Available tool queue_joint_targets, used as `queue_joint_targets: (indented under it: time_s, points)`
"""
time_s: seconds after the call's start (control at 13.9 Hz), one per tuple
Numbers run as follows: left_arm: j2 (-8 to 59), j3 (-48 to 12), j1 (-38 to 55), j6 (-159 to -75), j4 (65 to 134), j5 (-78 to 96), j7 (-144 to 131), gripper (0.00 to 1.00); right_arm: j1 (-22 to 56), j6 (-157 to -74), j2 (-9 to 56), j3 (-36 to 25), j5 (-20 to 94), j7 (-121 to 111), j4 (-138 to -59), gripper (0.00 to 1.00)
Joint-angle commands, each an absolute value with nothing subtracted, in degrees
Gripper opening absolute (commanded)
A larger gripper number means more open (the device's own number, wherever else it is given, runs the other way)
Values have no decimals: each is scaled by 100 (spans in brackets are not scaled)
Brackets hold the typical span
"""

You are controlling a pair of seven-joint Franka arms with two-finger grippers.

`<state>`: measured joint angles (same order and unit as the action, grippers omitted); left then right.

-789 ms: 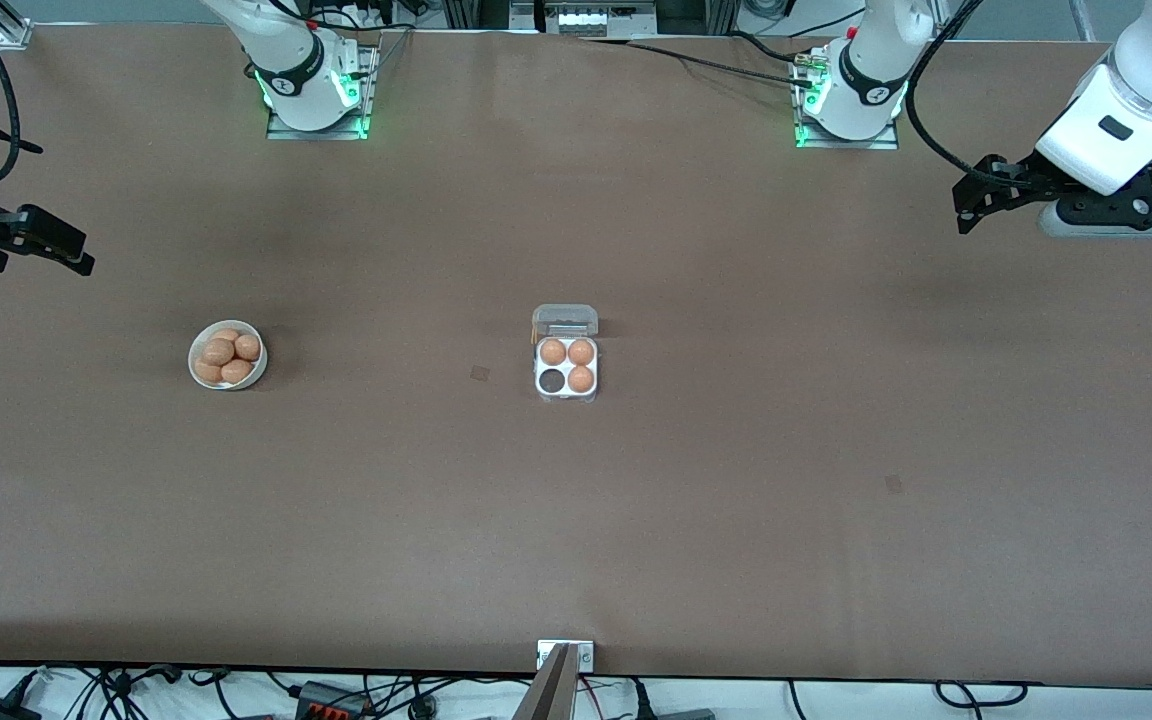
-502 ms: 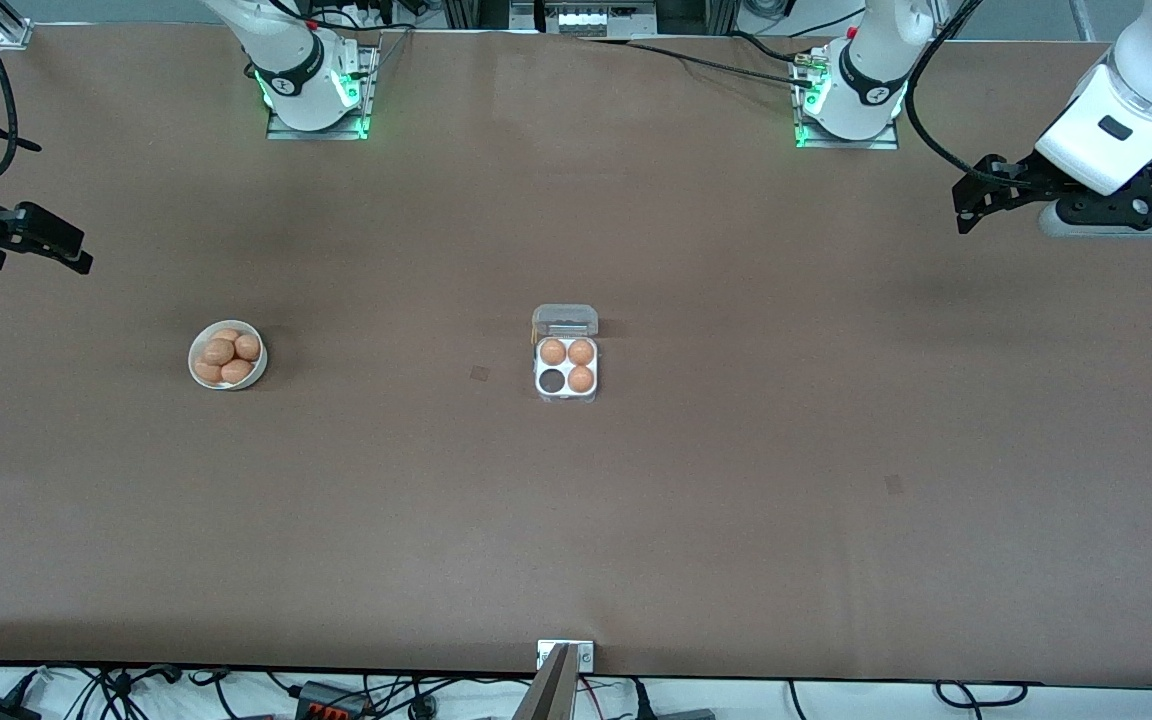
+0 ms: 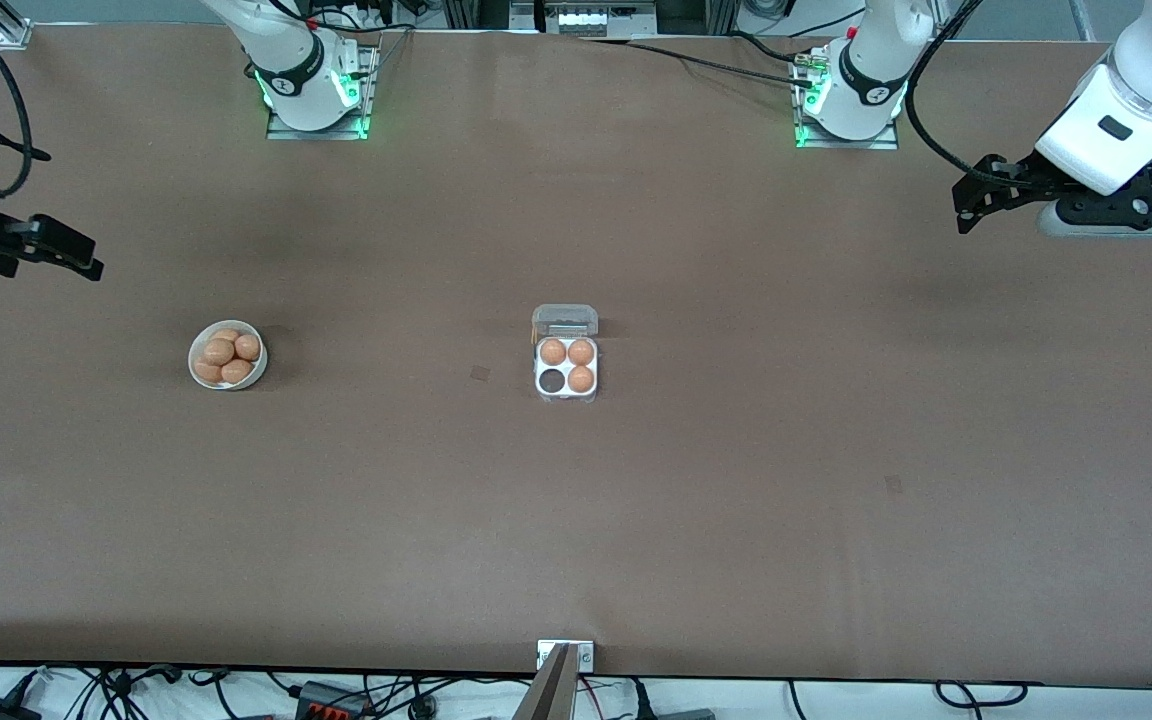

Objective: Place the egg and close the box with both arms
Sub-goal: 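Move the right gripper toward the white bowl of eggs, then lower the right gripper into the bowl and grasp one brown egg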

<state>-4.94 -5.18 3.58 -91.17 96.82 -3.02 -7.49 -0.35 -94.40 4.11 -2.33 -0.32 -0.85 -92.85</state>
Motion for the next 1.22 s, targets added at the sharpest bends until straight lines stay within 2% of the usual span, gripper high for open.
queue_joint_targets:
  time_s: [0.0, 0.79, 1.15]
  points:
    - [-483, -519, 334, -8991, 9554, -176, -677, 100, -79, -9405, 772, -229, -70, -62, -9299, 100]
    - [-483, -518, 334, -8956, 9554, -176, -677, 100, -114, -10037, 2907, -281, -61, -44, -9325, 100]
    - [-483, -536, 343, -8903, 9545, -176, -686, 100, -167, -10133, 3383, -281, -18, -44, -9290, 100]
